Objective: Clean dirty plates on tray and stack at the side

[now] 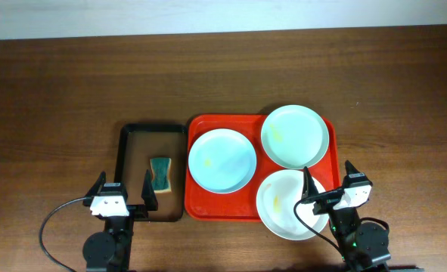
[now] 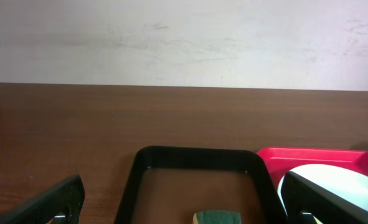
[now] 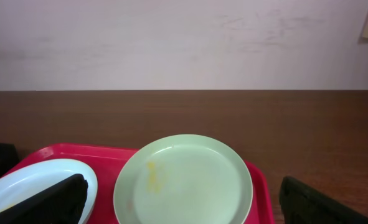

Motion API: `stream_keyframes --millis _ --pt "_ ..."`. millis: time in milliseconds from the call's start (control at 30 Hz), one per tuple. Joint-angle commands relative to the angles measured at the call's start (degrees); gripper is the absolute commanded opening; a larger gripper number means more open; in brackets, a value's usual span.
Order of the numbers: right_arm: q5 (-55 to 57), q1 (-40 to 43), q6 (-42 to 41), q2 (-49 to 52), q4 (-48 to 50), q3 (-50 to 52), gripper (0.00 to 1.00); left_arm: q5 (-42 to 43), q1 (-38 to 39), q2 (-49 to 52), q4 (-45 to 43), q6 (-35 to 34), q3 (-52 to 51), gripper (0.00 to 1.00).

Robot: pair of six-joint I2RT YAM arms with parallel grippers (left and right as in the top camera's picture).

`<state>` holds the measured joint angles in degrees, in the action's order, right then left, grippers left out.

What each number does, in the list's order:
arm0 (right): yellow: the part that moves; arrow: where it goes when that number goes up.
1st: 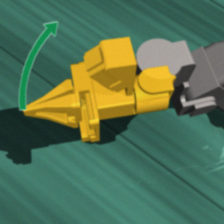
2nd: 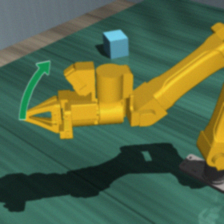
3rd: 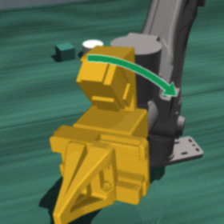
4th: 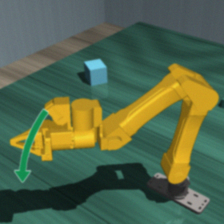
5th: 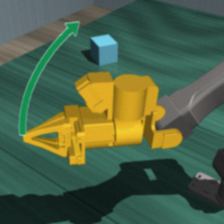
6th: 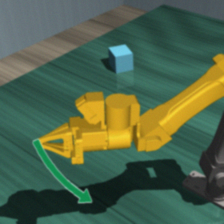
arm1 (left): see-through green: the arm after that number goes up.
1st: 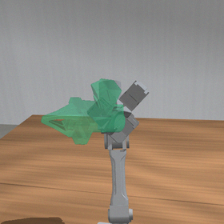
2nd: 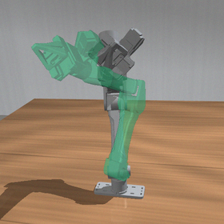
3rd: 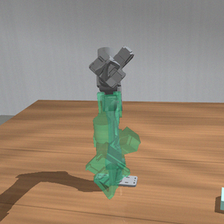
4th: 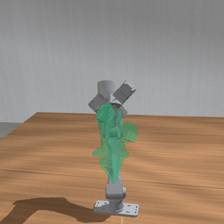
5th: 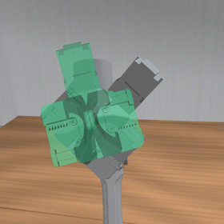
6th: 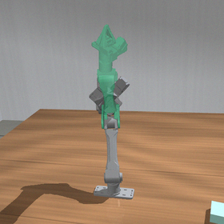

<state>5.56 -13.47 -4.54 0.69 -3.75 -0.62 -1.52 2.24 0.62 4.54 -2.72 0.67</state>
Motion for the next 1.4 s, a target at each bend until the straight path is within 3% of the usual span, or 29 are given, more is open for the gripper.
stream_keyframes --millis 0,1267,1367 --pt "0.70 0.39 -0.39 0.59 -0.39 0.31 0.98 0.68 -0.15 0.04 0.28 0.87 -0.15 0.99" --pt "0.68 0.39 -0.39 0.59 -0.39 0.31 0.98 0.68 -0.15 0.04 0.28 0.87 -0.15 0.99" --pt "0.70 0.39 -0.39 0.59 -0.37 0.31 0.98 4.76 -0.13 0.04 -0.04 0.87 -0.13 0.99"
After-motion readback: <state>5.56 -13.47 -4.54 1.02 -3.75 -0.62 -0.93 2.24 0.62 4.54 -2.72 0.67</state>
